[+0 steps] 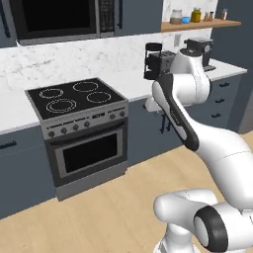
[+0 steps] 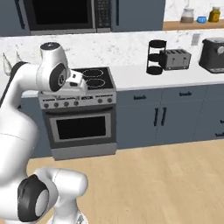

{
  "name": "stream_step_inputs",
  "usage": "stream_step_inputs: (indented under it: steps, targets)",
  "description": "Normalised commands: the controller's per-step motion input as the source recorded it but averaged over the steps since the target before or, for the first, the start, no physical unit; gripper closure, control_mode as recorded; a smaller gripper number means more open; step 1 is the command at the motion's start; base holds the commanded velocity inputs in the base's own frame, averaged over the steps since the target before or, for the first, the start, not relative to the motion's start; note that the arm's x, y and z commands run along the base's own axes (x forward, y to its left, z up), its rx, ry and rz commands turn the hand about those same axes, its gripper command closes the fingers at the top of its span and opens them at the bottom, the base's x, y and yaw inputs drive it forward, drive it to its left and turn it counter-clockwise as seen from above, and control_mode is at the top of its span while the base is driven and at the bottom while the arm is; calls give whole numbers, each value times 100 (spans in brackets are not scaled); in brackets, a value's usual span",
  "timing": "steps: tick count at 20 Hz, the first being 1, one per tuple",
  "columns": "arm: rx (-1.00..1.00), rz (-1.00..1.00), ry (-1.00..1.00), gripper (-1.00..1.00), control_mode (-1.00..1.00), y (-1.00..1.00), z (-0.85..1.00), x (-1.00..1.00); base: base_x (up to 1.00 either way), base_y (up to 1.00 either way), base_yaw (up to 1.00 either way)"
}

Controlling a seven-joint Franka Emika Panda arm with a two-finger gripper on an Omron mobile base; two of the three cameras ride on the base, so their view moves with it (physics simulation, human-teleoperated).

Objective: Gather all objects into one cabinet and sort the glasses and bowls to opposite sides.

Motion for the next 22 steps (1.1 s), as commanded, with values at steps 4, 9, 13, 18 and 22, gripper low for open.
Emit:
stream_step_inputs:
  steps: [4,9,13,18,22]
  targets:
    - [0,0,0,-100,100,0,0,0,92,-73,-11]
    - [0,0,0,-100,100,0,0,0,79,-99,-16]
    - [0,0,0,-100,100,0,0,0,98,-98,-6]
    - [0,0,0,-100,100,0,0,0,100,-96,4]
    - [0,0,0,-100,100,0,0,0,100,-99,11]
